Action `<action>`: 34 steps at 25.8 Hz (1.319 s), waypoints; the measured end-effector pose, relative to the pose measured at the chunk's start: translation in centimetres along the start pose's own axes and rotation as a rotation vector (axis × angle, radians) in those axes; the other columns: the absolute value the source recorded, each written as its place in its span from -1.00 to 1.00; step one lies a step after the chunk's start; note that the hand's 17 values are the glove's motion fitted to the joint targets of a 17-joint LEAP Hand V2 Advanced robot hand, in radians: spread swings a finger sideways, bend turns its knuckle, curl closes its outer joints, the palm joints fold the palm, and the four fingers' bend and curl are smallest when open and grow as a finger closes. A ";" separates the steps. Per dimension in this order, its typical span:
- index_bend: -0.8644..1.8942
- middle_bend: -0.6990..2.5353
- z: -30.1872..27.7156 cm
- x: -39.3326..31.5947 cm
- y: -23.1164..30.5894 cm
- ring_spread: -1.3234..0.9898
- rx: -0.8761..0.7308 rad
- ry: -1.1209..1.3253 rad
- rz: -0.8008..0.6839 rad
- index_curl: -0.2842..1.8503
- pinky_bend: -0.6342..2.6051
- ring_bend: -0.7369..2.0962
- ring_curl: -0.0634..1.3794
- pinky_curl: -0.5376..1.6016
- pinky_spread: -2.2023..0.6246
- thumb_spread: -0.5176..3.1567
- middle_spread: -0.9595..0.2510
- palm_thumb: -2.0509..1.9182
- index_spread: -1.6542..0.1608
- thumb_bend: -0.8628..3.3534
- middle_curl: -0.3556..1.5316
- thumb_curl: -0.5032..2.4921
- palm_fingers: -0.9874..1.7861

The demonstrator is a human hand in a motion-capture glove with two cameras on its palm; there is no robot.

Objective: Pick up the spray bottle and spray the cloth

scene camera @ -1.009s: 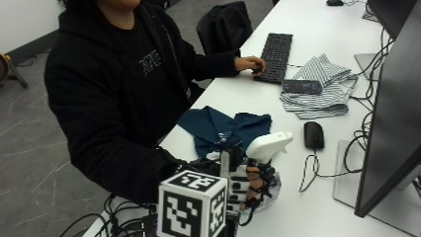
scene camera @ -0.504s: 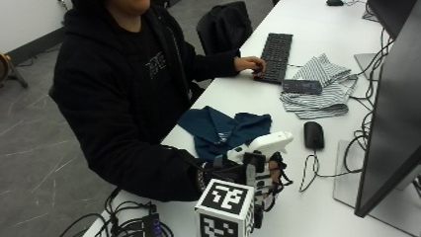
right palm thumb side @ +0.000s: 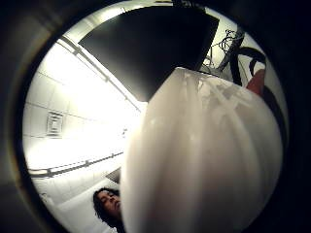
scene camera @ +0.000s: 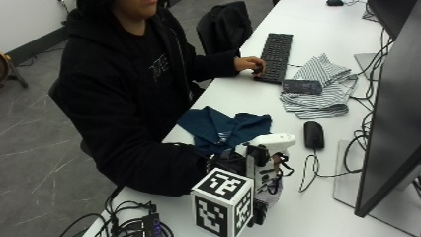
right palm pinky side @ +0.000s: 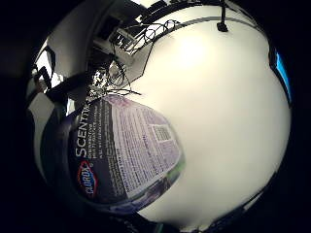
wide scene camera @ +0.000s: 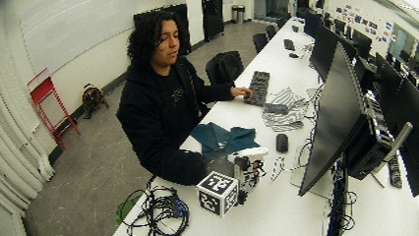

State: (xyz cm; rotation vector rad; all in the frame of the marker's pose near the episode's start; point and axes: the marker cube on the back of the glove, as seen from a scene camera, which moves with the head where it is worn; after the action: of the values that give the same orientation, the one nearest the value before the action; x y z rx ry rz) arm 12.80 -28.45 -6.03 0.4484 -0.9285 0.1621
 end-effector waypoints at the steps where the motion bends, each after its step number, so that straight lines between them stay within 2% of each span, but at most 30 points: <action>1: -0.22 -0.35 0.1 -0.1 -0.1 -0.08 0.007 0.002 -0.014 -0.36 -0.39 -0.12 -0.34 -0.16 0.36 -0.44 0.18 0.52 0.49 -0.59 -0.16 -0.31 0.74; 6: -0.22 -0.31 0.2 -0.3 -0.5 -0.08 0.030 0.003 -0.080 -0.34 -0.38 -0.08 -0.31 -0.15 0.34 -0.50 0.18 0.53 0.49 -0.60 -0.13 -0.28 0.74; 14: -0.22 -0.28 0.4 0.0 -0.6 -0.07 0.051 0.001 -0.092 -0.31 -0.36 -0.03 -0.26 -0.13 0.32 -0.56 0.19 0.53 0.49 -0.60 -0.10 -0.24 0.74; 20: -0.21 -0.26 0.3 -0.3 -0.2 -0.07 -0.022 0.010 -0.073 -0.29 -0.35 -0.02 -0.25 -0.13 0.31 -0.58 0.19 0.53 0.48 -0.60 -0.09 -0.23 0.73; 25: -0.20 -0.25 -0.5 -3.7 1.6 -0.07 -0.174 0.150 -0.110 -0.28 -0.34 -0.02 -0.24 -0.12 0.31 -0.59 0.21 0.53 0.48 -0.61 -0.09 -0.21 0.71; 34: -0.21 -0.25 1.2 -12.3 7.8 -0.06 -0.735 0.715 -0.175 -0.26 -0.33 -0.01 -0.24 -0.12 0.31 -0.60 0.21 0.53 0.48 -0.61 -0.08 -0.19 0.70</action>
State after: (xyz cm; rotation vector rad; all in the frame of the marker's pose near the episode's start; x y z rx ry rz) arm 2.11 -21.27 -12.88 -0.2169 -0.1965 -0.1764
